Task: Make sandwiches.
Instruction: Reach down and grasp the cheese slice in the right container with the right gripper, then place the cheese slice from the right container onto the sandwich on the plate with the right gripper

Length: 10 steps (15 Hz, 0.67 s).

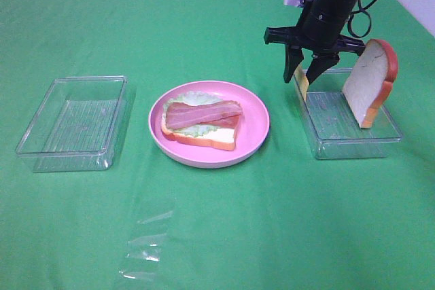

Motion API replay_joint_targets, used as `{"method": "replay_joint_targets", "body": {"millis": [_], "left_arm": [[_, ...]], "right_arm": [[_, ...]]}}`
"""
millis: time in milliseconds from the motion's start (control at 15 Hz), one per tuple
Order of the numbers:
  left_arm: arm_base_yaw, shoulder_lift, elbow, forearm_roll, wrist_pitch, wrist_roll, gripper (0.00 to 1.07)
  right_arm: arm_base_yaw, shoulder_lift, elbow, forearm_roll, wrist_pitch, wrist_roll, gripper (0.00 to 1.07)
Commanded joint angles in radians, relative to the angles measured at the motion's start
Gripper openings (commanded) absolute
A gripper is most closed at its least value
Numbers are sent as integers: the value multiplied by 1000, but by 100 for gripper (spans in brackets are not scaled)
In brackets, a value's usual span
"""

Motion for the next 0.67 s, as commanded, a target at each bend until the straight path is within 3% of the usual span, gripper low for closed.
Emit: {"method": "replay_joint_targets", "body": {"millis": [67,267,667], "left_arm": [[-1,-21,1,-6,-5,-6,100],[-1,-21,1,-6,-5,-6,100],[-1,-21,1,-6,-5,-6,100]], "right_arm": [[0,2,-2,-37,6,7,27],[0,2,-2,-68,31,15,0],[0,-50,-2,-64,71,14,0]]}}
